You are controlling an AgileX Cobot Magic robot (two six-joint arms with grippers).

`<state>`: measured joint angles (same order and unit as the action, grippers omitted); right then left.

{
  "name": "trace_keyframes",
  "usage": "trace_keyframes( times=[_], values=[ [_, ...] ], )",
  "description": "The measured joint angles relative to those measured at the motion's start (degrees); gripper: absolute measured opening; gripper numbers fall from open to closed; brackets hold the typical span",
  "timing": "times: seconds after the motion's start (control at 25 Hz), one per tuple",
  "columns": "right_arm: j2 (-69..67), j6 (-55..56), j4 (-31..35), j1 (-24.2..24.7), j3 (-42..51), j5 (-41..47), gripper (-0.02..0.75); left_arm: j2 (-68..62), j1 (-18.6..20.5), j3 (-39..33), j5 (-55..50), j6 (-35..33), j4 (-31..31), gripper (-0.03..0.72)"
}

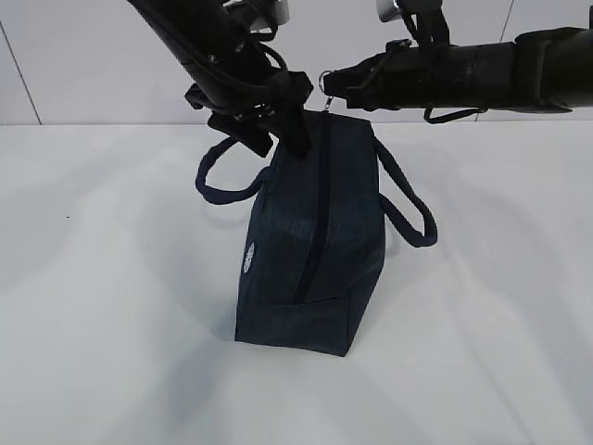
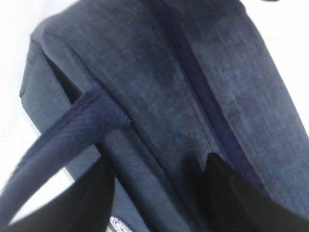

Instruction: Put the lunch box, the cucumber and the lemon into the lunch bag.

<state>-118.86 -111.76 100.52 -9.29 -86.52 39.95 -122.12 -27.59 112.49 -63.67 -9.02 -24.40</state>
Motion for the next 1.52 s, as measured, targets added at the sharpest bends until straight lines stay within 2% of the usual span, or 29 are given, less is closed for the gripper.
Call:
trace_keyframes(
  times=[0.12, 0.24, 0.36, 1.08, 1.52],
  values=[
    [0.0, 0.0, 0.0, 0.0, 0.0, 0.1, 0.001, -0.5, 0.0, 0.0, -0.5, 0.1, -0.2, 0.299],
    [0.0, 0.0, 0.0, 0.0, 0.0, 0.1, 0.001, -0.5, 0.0, 0.0, -0.7, 0.1, -0.4, 0.075],
    [0.0, 0.0, -0.1, 0.0, 0.0, 0.2, 0.001, -0.5, 0.0, 0.6, -3.1, 0.0, 0.4, 0.001],
    [0.0, 0.3, 0.0, 0.0, 0.0, 2.5, 0.001, 5.0, 0.1, 2.3, -7.3, -0.2, 8.1, -0.007],
    [-0.8, 0.4, 2.0, 2.0, -0.2, 2.1, 0.001, 7.7, 0.1, 2.3, -7.2, -0.2, 7.4, -0.007]
  ],
)
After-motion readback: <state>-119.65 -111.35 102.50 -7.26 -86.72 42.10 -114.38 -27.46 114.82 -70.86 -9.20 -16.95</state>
